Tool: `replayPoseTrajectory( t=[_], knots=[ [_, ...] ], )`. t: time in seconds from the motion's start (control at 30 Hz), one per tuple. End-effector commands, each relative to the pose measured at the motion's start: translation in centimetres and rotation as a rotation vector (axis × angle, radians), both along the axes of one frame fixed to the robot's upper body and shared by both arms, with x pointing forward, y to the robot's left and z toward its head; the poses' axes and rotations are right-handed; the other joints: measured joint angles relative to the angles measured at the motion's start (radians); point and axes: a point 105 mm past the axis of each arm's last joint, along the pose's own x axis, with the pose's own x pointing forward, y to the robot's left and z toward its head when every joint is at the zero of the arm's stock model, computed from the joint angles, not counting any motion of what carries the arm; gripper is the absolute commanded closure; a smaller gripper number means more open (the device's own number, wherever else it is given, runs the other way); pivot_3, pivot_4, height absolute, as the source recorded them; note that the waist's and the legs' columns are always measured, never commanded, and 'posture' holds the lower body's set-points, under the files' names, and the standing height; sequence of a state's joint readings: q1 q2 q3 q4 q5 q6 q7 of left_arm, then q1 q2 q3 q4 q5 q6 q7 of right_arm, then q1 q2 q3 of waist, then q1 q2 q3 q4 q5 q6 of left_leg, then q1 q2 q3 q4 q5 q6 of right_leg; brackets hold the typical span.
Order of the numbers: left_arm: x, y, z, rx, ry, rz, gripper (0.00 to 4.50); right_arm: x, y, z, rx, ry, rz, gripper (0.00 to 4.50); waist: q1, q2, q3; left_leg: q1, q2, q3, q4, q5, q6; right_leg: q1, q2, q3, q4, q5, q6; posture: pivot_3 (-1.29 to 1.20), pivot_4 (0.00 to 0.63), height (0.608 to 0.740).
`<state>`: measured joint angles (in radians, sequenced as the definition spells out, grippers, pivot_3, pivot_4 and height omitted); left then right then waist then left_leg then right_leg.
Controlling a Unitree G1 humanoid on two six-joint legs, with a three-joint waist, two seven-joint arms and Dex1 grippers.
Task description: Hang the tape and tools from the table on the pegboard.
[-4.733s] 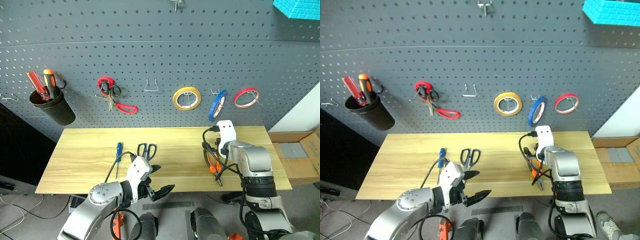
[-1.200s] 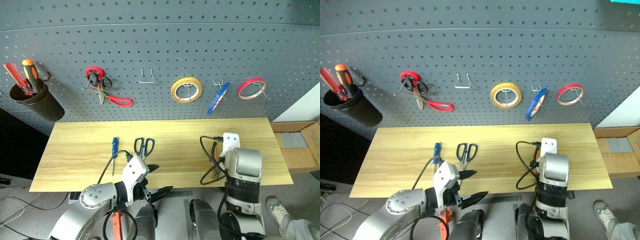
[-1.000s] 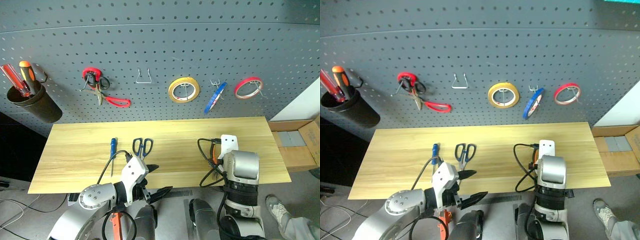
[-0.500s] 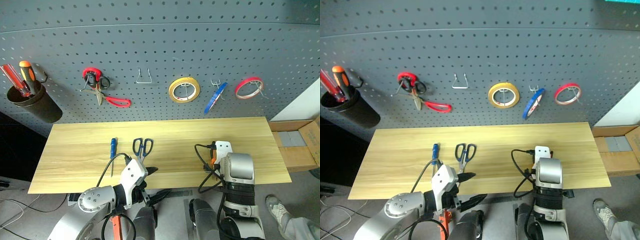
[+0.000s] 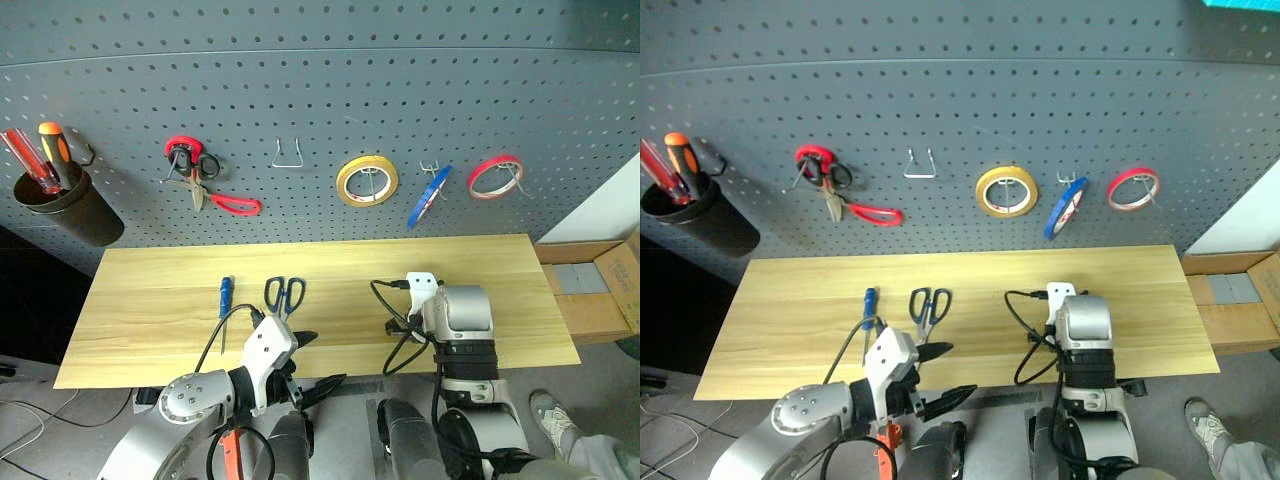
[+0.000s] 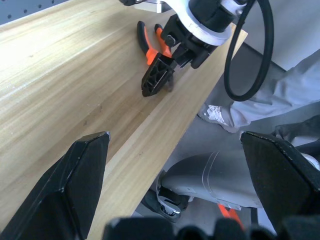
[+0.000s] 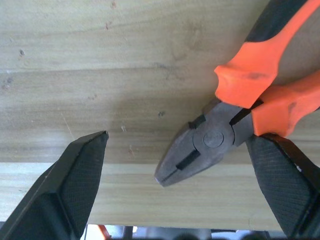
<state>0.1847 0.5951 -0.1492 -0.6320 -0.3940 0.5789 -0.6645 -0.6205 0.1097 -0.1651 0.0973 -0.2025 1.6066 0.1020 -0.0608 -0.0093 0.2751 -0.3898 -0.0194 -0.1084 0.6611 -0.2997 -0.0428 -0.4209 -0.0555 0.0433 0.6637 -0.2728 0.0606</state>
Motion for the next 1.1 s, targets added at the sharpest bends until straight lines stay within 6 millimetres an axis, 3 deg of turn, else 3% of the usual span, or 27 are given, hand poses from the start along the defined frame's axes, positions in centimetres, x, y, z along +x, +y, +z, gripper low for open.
replayPoseTrajectory(
  t=[0.03, 0.2, 0.27, 0.6, 0.63, 1.1],
  knots=[
    [-0.3, -0.8, 1.0, -0.023, -0.036, -0.032, 0.00, 0.0, -0.5, -0.5, -0.003, 0.018, 0.009, 0.03, 0.001, 0.000, 0.000, 0.000, 0.000, 0.000, 0.000, 0.000, 0.000, 0.000, 0.000, 0.000, 0.000, 0.000, 0.000, 0.03, 0.303, 0.740],
    [-0.2, -0.8, 1.1, -0.021, -0.040, -0.031, 0.00, 0.0, -1.4, -0.5, -0.056, -0.005, 0.067, 0.03, 0.002, 0.000, 0.000, 0.000, 0.000, 0.000, 0.000, 0.000, 0.000, 0.000, 0.000, 0.000, 0.000, 0.000, 0.000, 0.02, 0.299, 0.740],
    [0.0, -0.8, 1.1, -0.021, -0.043, -0.031, 0.00, -0.4, -2.4, -0.7, -0.101, -0.016, 0.109, 0.39, 0.004, 0.000, 0.000, 0.000, 0.000, 0.000, 0.000, 0.000, 0.000, 0.000, 0.000, 0.000, 0.000, 0.000, 0.000, 0.02, 0.300, 0.740],
    [0.2, -1.2, 1.1, -0.030, -0.050, -0.028, 0.00, -2.2, -6.5, -1.7, -0.265, -0.082, 0.332, 3.63, 0.006, -0.001, 0.000, -0.002, -0.001, -0.001, 0.001, 0.000, 0.000, 0.000, -0.001, -0.001, -0.001, 0.000, 0.000, 0.01, 0.294, 0.740],
    [0.2, -1.3, 1.1, -0.031, -0.050, -0.028, 0.00, -2.3, -6.7, -1.7, -0.274, -0.087, 0.347, 3.77, 0.006, -0.001, 0.000, -0.002, -0.001, -0.001, 0.001, 0.000, 0.000, 0.001, -0.001, -0.001, -0.001, 0.000, 0.000, 0.01, 0.294, 0.740],
    [-0.5, -1.9, 1.1, -0.079, -0.032, -0.055, 0.00, -1.4, -6.5, -1.7, -0.245, -0.141, 0.543, 3.77, 0.003, -0.007, -0.004, -0.002, 0.000, -0.001, 0.002, 0.000, 0.000, 0.001, -0.001, -0.001, -0.001, 0.000, 0.001, -0.02, 0.247, 0.740]
  ],
)
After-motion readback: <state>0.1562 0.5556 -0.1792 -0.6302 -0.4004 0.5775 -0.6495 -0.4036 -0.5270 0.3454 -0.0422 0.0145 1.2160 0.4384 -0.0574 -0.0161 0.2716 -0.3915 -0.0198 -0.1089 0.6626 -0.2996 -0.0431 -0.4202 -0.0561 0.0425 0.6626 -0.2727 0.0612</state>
